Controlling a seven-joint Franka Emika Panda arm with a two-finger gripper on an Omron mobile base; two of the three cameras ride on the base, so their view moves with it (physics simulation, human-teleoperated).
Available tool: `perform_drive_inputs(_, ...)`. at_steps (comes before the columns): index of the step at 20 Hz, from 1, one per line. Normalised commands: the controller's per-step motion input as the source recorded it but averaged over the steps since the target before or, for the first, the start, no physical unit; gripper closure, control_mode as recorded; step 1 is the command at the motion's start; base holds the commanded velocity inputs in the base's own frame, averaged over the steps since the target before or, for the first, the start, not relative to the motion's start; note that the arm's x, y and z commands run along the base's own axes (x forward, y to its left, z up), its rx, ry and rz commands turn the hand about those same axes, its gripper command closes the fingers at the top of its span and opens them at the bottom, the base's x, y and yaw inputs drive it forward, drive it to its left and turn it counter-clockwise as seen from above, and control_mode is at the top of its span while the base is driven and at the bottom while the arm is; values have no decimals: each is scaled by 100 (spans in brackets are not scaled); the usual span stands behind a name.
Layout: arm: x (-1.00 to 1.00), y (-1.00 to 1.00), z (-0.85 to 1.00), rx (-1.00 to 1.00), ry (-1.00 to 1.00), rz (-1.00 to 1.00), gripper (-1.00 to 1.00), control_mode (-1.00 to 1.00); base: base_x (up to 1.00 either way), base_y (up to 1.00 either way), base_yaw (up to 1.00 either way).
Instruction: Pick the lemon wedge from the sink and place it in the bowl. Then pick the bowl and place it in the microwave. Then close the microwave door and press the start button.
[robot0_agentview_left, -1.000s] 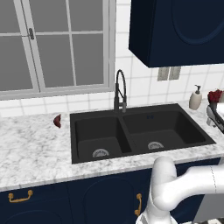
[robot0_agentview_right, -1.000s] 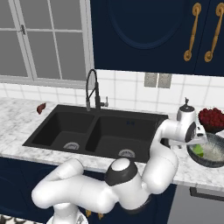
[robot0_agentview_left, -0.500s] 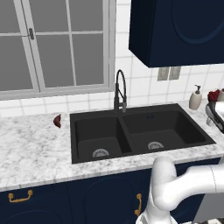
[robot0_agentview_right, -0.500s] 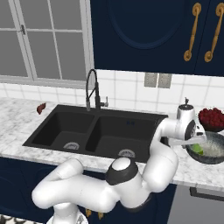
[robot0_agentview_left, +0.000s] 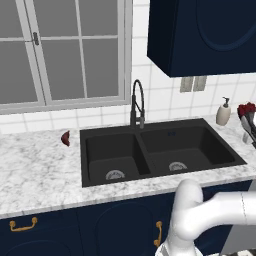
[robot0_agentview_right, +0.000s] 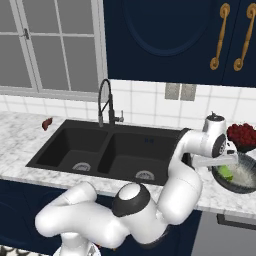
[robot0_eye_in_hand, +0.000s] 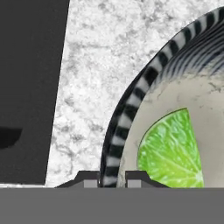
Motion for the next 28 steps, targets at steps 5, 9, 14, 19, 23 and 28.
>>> perform_drive_inputs(5, -71, 54, 23, 0, -4, 22, 100, -100, 0, 0, 0)
perform_drive_inputs(9, -66, 70, 37, -5, 0, 30, 100, -100, 0, 0, 0)
perform_drive_inputs(14, -69, 76, 52, -12, -3, 36, 100, -100, 0, 0, 0)
perform_drive_inputs(19, -58, 82, 58, -11, -1, 40, 100, -100, 0, 0, 0)
perform_drive_inputs(23, -53, 82, 68, 0, 0, 46, 100, -100, 0, 0, 0)
perform_drive_inputs(28, -47, 83, 77, 2, 0, 49, 100, -100, 0, 0, 0)
